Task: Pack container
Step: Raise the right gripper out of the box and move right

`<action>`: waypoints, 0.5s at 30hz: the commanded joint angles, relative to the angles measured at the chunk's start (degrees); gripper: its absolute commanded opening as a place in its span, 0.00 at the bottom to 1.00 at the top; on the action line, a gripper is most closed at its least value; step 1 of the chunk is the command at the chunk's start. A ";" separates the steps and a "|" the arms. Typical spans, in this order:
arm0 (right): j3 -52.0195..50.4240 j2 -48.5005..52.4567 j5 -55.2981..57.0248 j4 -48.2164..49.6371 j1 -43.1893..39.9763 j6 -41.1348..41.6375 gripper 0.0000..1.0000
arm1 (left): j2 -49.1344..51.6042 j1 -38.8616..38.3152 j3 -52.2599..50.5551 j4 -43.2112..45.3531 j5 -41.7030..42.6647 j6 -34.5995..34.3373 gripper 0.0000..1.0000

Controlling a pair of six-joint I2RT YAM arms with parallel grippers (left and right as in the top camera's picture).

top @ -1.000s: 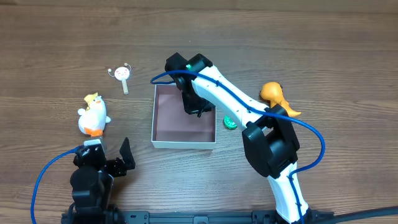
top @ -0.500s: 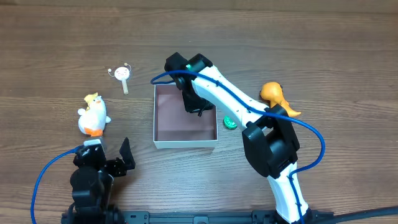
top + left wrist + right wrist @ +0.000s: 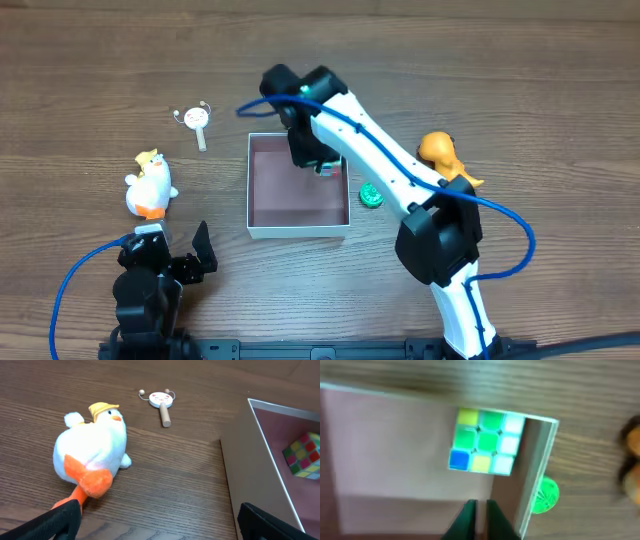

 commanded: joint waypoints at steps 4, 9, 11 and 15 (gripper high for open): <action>21.00 -5.29 4.98 -9.05 -0.28 -4.44 0.81 | 0.11 0.42 -0.20 0.09 -0.22 1.27 1.00; 20.85 -15.23 0.22 -9.07 -5.62 -15.50 1.00 | 0.11 0.42 -0.20 0.09 -0.22 1.27 1.00; 18.86 -19.89 -1.31 -9.07 -9.84 -17.55 1.00 | 0.11 0.42 -0.20 0.09 -0.22 1.27 1.00; 10.99 -27.76 -2.56 -9.05 -21.11 -19.76 1.00 | 0.11 0.42 -0.20 0.09 -0.22 1.27 1.00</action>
